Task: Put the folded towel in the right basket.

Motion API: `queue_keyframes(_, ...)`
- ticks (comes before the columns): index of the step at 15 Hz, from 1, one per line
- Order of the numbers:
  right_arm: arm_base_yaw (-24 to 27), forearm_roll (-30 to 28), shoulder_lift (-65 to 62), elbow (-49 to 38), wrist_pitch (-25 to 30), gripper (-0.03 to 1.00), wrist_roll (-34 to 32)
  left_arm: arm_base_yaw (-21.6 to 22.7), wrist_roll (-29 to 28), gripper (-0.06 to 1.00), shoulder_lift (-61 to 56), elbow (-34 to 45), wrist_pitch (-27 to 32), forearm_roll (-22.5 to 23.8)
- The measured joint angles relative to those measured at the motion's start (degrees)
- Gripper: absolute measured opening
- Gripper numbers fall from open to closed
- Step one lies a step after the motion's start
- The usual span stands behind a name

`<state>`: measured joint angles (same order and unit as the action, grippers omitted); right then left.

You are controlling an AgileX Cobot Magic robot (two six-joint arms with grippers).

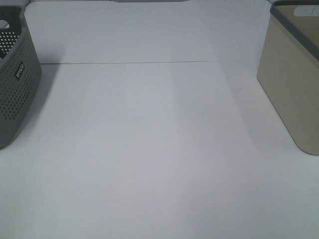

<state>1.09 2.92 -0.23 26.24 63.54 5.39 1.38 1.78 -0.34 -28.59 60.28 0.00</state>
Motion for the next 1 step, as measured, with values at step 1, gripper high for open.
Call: queue_keyframes(1,0.0,0.0,0.0,0.0,0.0,0.98,0.0,0.0,0.0,0.88,0.0,0.0,0.0,0.0)
